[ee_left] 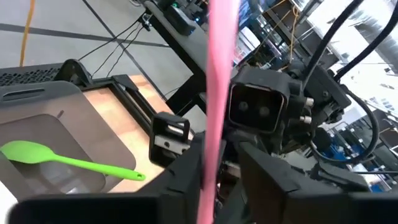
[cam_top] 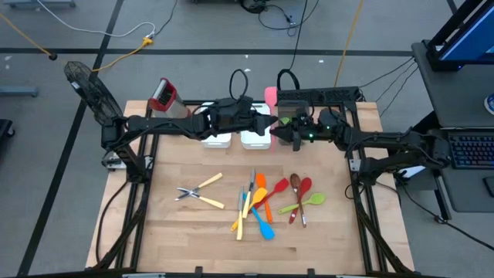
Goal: Pick & Place Kitchen Items
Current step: Put the pink spatula into the black bin
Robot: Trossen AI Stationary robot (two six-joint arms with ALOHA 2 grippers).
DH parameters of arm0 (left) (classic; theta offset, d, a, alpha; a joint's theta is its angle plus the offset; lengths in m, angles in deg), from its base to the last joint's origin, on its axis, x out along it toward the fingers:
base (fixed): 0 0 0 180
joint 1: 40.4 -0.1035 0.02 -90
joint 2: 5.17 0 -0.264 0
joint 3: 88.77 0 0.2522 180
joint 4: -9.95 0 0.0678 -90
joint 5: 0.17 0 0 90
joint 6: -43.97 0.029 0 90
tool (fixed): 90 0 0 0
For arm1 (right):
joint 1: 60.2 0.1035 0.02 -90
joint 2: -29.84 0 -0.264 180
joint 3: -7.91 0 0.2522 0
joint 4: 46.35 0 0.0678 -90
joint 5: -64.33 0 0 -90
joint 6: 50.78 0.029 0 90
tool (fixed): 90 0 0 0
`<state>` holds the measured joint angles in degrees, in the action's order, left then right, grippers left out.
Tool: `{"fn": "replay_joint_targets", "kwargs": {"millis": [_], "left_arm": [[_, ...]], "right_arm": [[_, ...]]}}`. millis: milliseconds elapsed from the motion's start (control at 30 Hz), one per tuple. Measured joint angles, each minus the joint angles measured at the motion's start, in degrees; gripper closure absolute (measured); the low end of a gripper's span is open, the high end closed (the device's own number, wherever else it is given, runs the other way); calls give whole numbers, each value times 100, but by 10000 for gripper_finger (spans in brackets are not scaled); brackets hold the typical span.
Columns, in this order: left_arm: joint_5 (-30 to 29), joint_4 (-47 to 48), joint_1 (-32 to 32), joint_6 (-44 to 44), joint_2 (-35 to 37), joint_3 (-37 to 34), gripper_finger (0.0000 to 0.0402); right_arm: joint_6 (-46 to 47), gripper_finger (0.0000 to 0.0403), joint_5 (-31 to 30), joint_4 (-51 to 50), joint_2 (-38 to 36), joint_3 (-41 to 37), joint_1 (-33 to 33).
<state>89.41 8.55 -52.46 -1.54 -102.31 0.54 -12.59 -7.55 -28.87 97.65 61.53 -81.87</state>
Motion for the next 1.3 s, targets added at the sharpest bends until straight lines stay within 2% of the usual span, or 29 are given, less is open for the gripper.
{"fn": "replay_joint_targets", "kwargs": {"millis": [167, 333, 467, 633, 767, 900, 1100, 1300], "left_arm": [[184, 515, -93, 224, 47, 0, 230], [166, 1563, -133, 525, 163, -2, 200], [-143, 2087, -101, 600, 164, -4, 201], [-435, 2130, 21, 757, 164, -4, 213], [-724, 2144, 137, 922, 164, -4, 215], [-776, 2147, 214, 941, 164, -4, 215], [-866, 2145, 293, 1051, 164, -4, 215], [-866, 2148, 337, 1087, 164, -4, 215]], "right_arm": [[66, 379, -77, -504, -223, 2, -391], [169, 379, 25, -2077, -756, 2, -1027], [488, 379, 784, -3261, -1062, 2, -1590], [1109, 379, 2399, -4307, -1067, 2, -2172], [1933, 379, 3379, -4324, -878, 0, -2597], [2777, 379, 4267, -4119, -543, 4, -2939], [3296, 379, 4792, -4138, 36, 1, -3085], [3388, 379, 4805, -3999, 548, 0, -3320]]}}
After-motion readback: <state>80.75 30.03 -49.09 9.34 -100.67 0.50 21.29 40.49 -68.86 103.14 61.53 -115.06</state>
